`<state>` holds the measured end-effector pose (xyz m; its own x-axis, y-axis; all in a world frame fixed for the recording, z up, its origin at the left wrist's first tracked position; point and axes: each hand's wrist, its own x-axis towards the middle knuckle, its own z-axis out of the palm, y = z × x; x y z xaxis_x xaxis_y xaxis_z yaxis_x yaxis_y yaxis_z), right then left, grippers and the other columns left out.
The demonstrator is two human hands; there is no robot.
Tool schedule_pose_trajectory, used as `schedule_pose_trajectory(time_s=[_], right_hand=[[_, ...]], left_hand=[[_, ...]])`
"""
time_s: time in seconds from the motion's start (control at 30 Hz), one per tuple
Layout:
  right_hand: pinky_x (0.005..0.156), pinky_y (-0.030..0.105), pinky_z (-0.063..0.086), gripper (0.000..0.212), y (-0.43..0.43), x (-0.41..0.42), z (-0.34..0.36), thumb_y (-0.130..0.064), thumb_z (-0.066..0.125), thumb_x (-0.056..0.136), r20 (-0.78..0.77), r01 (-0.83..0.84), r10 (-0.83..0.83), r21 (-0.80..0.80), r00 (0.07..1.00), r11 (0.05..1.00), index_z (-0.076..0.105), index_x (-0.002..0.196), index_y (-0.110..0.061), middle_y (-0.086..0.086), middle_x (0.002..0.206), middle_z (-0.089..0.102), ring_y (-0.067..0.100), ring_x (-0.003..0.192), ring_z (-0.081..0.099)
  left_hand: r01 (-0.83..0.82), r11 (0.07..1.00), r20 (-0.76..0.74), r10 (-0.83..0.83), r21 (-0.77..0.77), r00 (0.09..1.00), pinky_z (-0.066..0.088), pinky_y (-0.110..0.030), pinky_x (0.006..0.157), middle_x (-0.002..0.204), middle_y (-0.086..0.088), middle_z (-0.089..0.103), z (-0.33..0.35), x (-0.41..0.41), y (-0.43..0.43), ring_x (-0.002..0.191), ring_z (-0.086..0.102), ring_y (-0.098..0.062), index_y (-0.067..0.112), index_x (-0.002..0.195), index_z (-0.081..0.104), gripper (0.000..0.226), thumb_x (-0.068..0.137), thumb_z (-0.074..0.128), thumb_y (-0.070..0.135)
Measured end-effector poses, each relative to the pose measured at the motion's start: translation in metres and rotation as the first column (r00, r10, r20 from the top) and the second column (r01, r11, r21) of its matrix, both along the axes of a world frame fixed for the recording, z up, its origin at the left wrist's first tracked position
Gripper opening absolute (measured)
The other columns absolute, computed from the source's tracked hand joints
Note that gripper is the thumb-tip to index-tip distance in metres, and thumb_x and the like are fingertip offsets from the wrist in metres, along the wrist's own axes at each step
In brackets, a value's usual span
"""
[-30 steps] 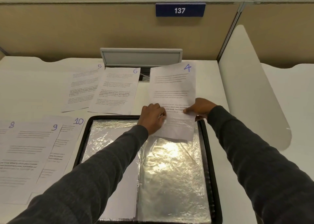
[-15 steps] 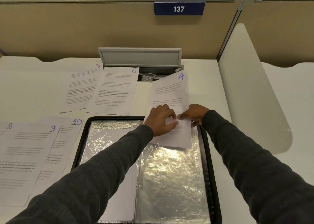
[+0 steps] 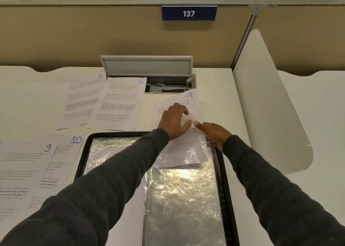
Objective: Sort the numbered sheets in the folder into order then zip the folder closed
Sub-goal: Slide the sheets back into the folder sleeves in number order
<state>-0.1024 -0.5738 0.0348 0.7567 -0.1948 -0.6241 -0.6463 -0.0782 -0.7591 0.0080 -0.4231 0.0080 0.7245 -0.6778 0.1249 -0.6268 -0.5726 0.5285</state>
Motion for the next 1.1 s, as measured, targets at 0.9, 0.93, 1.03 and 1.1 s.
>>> schedule_pose_trajectory(time_s=[0.9, 0.93, 1.03, 1.1], right_hand=[[0.102, 0.056, 0.05, 0.026, -0.002, -0.04, -0.047, -0.016, 0.05, 0.103, 0.083, 0.209, -0.221, 0.132, 0.972, 0.969, 0.062, 0.124, -0.024, 0.005, 0.119, 0.072, 0.034, 0.112, 0.067], [0.102, 0.055, 0.051, 0.026, -0.002, -0.039, -0.048, -0.016, 0.049, 0.103, 0.086, 0.221, -0.234, 0.135, 0.969, 0.966, 0.061, 0.126, -0.022, 0.006, 0.12, 0.072, 0.033, 0.111, 0.067], [0.099, 0.052, 0.054, 0.027, 0.0, -0.038, -0.046, -0.014, 0.048, 0.104, 0.088, 0.253, -0.267, 0.15, 0.96, 0.956, 0.06, 0.128, -0.02, 0.007, 0.12, 0.071, 0.03, 0.108, 0.069], [0.099, 0.051, 0.054, 0.025, 0.001, -0.037, -0.045, -0.013, 0.047, 0.105, 0.093, 0.267, -0.283, 0.154, 0.954, 0.951, 0.06, 0.126, -0.019, 0.009, 0.12, 0.071, 0.032, 0.108, 0.068]], left_hand=[[0.272, 0.906, -0.506, -0.076, 0.326, 0.859, 0.039, -0.034, 0.089, 0.111, -0.001, 0.065, 0.003, 0.097, -0.026, 0.103, 0.058, -0.022, 0.016, 0.107, 0.067, 0.022, 0.1, 0.05, 0.028], [0.297, 0.898, -0.538, -0.083, 0.325, 0.839, 0.041, -0.035, 0.093, 0.111, 0.001, 0.066, 0.003, 0.095, -0.025, 0.104, 0.059, -0.021, 0.017, 0.108, 0.068, 0.022, 0.1, 0.052, 0.028], [0.36, 0.876, -0.619, -0.093, 0.321, 0.78, 0.045, -0.038, 0.097, 0.11, 0.002, 0.068, 0.003, 0.086, -0.021, 0.104, 0.062, -0.021, 0.018, 0.111, 0.07, 0.022, 0.097, 0.057, 0.029], [0.401, 0.859, -0.668, -0.098, 0.317, 0.737, 0.049, -0.039, 0.094, 0.109, 0.0, 0.07, 0.004, 0.078, -0.02, 0.101, 0.063, -0.022, 0.017, 0.111, 0.071, 0.021, 0.096, 0.061, 0.027]])
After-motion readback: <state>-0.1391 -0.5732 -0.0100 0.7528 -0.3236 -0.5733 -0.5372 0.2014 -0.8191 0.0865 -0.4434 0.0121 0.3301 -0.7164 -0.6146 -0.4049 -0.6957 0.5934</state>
